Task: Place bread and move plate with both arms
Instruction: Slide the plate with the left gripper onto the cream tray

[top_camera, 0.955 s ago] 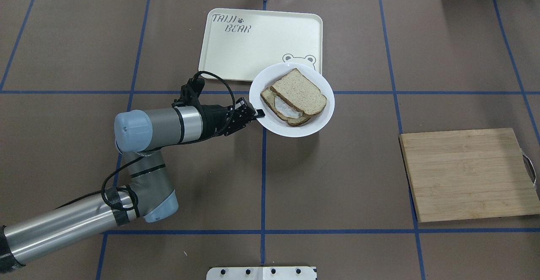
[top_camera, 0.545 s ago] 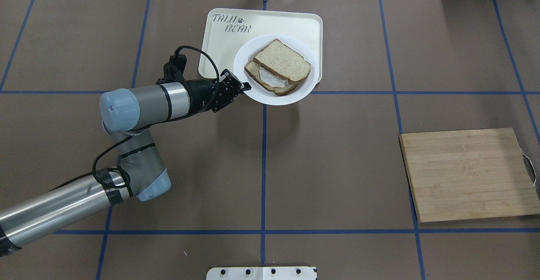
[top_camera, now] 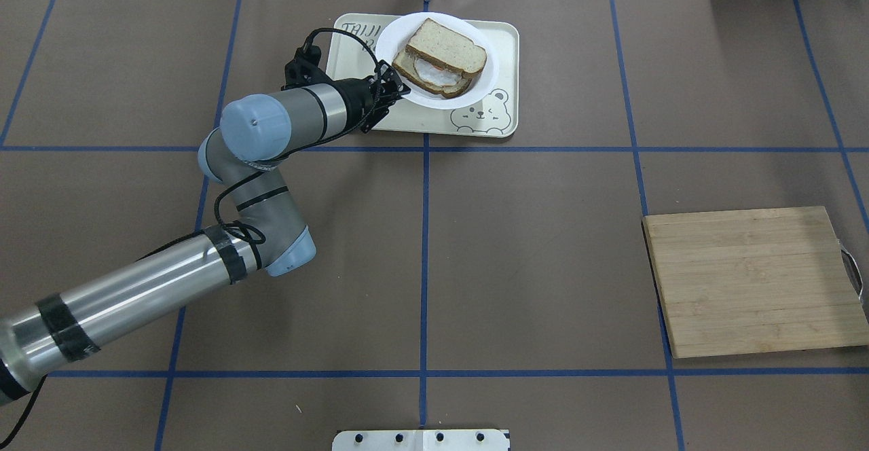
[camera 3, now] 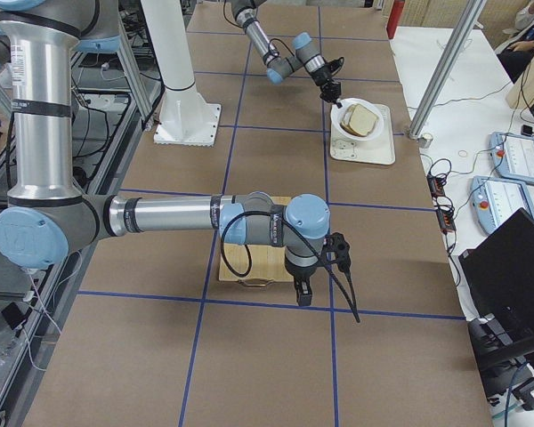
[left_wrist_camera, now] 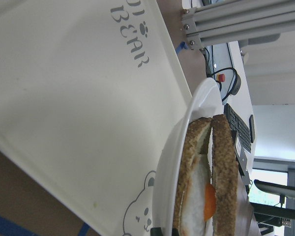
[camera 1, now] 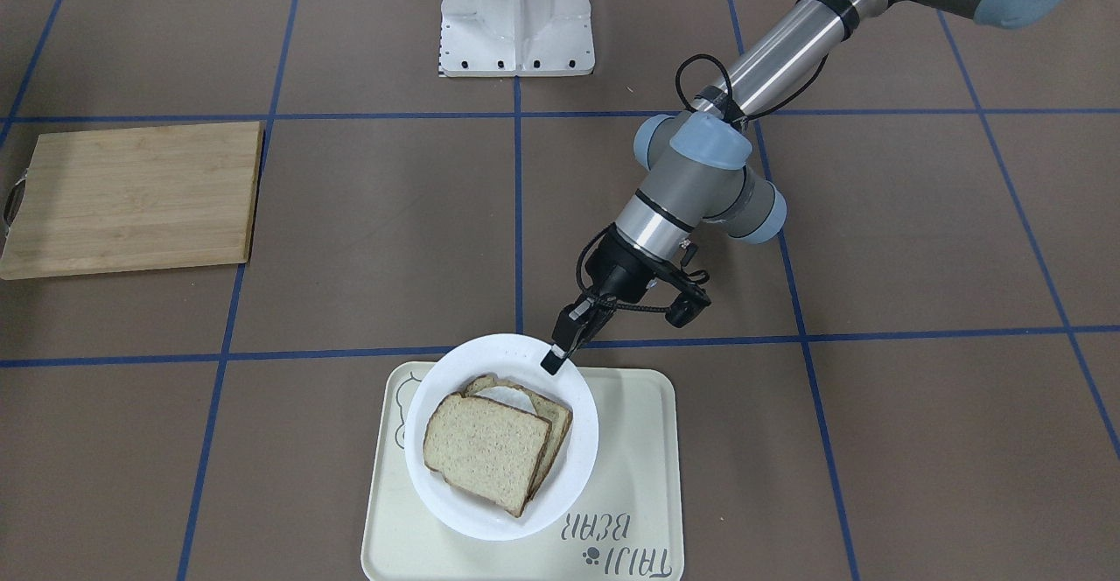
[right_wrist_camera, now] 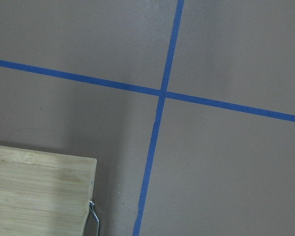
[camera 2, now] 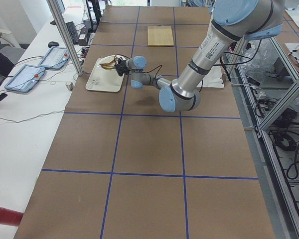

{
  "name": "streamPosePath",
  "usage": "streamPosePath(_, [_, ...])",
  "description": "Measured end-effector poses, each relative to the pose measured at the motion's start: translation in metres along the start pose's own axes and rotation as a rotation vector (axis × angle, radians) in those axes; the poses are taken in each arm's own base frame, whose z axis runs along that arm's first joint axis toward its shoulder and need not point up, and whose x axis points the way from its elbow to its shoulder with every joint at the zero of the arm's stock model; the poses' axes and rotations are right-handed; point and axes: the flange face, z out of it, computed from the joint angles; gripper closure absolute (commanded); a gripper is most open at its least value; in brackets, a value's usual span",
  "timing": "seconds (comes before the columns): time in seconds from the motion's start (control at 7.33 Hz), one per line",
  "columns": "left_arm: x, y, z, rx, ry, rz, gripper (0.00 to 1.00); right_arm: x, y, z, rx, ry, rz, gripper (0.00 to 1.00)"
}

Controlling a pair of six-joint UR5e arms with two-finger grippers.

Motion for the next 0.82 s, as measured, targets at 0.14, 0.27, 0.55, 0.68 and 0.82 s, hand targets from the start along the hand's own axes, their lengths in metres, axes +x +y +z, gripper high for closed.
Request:
streamPosePath(0.14, [-0.001,-0.005,0.014,0.039,-0.027,0.001,1.00,0.000,0.000,0.000,0.001,0.000,0.006,0.00])
streamPosePath(0.27, [-0.005,-0.008,0.023,0.060,-0.047,0.003,1.00,-0.001,0.000,-0.001,0.002,0.000,0.008,0.00])
streamPosePath(0.55, [-0.010,-0.010,0.028,0.070,-0.063,0.023,0.40,-0.001,-0.001,-0.001,0.003,0.000,0.010,0.00])
streamPosePath(0.68, [-0.008,-0.009,0.026,0.063,-0.060,0.043,0.03,-0.001,-0.001,-0.001,0.004,0.000,0.009,0.00])
streamPosePath(0.82, [-0.005,-0.006,0.020,0.053,-0.048,0.056,0.03,-0.001,-0.001,-0.002,0.004,0.000,0.009,0.00])
